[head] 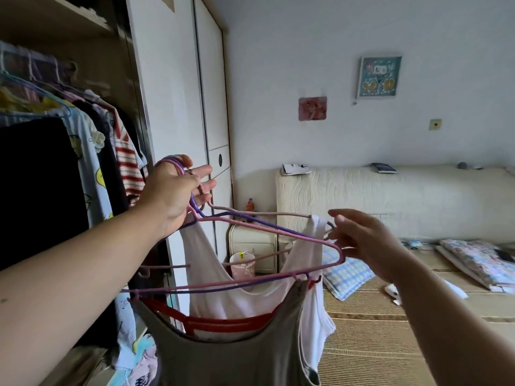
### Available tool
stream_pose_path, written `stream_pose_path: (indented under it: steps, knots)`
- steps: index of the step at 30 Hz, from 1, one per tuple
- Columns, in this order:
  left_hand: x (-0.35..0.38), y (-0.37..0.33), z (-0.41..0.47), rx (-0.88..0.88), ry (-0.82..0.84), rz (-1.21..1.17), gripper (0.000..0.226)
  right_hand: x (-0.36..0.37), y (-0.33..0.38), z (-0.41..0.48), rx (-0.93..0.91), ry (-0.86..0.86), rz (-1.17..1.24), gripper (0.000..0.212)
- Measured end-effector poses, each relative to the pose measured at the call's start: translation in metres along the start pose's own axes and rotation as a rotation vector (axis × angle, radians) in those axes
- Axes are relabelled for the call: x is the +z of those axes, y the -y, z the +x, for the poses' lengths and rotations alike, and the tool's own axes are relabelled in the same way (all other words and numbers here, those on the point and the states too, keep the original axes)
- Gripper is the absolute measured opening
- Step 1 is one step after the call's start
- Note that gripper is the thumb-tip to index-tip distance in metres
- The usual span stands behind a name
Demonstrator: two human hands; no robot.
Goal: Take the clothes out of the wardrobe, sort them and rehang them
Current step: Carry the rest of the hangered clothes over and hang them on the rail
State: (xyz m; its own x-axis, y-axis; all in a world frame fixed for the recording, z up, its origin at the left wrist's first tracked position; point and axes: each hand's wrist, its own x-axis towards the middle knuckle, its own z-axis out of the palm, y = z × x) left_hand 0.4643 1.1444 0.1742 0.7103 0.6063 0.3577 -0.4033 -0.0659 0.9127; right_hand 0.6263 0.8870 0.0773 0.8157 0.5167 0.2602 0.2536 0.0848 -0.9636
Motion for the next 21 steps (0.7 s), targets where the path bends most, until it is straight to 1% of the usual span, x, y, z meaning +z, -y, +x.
stream_pose_path:
  steps: [1, 3, 4, 8, 11, 16, 19, 21]
  knots:
    - [0.000, 0.000, -0.001, 0.002, -0.001, 0.004, 0.031, 0.002, 0.006, 0.004, -0.078, -0.030, -0.211, 0.037]
    - [0.000, 0.001, -0.002, 0.003, 0.003, 0.007, 0.031, 0.008, 0.018, 0.012, -0.223, -0.084, -0.602, 0.024]
    - [0.000, 0.001, -0.002, 0.003, 0.006, 0.012, 0.031, 0.012, 0.022, 0.014, -0.241, -0.066, -0.694, 0.020]
    - [-0.001, 0.004, -0.003, 0.005, 0.007, 0.017, 0.032, 0.028, 0.026, 0.016, -0.144, 0.047, -0.690, 0.016]
    - [0.001, 0.009, -0.002, -0.010, 0.021, 0.015, 0.031, 0.053, 0.032, 0.020, -0.199, 0.103, -0.758, 0.013]
    - [0.009, 0.023, 0.003, 0.003, 0.148, 0.079, 0.031, 0.109, 0.044, 0.033, -0.311, 0.222, -0.804, 0.015]
    - [-0.003, 0.025, 0.018, 0.024, 0.158, 0.140, 0.030, 0.119, 0.039, 0.041, -0.255, 0.312, -0.695, 0.017]
    - [-0.015, 0.025, 0.029, 0.027, 0.156, 0.179, 0.029, 0.119, 0.030, 0.047, -0.190, 0.365, -0.716, 0.011]
